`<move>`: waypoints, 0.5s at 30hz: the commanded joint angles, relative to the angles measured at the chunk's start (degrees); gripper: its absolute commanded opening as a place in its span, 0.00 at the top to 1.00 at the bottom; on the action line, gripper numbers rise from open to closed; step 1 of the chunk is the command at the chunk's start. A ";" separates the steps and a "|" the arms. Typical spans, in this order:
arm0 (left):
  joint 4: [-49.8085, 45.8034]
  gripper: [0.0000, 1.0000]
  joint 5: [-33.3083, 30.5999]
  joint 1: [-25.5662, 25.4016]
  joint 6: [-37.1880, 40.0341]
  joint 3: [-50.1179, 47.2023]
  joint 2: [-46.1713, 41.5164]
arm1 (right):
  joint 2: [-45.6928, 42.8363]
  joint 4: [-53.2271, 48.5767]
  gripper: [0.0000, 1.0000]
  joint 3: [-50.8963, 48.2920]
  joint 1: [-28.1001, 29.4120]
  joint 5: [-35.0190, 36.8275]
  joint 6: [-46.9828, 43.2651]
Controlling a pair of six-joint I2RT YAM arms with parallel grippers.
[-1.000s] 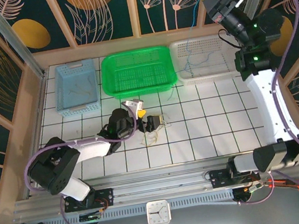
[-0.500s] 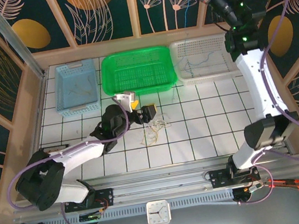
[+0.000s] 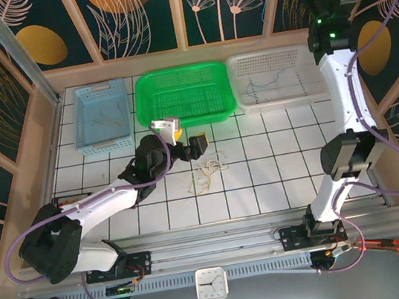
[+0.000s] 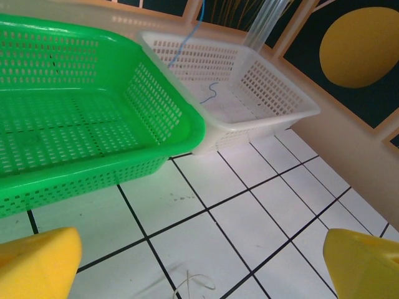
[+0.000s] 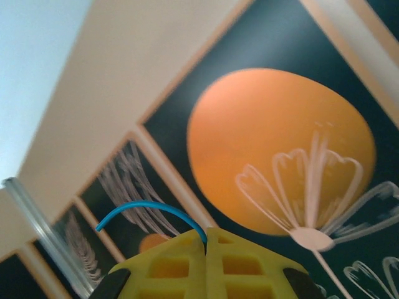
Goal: Untangle the cables
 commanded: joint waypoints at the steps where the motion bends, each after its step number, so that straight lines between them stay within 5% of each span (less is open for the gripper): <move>1: -0.46 0.01 -0.15 0.43 1.02 1.81 -0.97 | -3.76 1.79 1.00 -7.61 1.08 5.50 -5.32; 9: 0.89 0.01 0.64 0.43 -0.61 0.42 -1.26 | -6.48 7.25 1.00 -31.34 6.71 10.65 -8.73; 15: 1.19 0.01 0.58 0.43 -1.19 -0.45 -1.96 | -3.53 7.14 1.00 -34.14 7.10 11.28 -8.95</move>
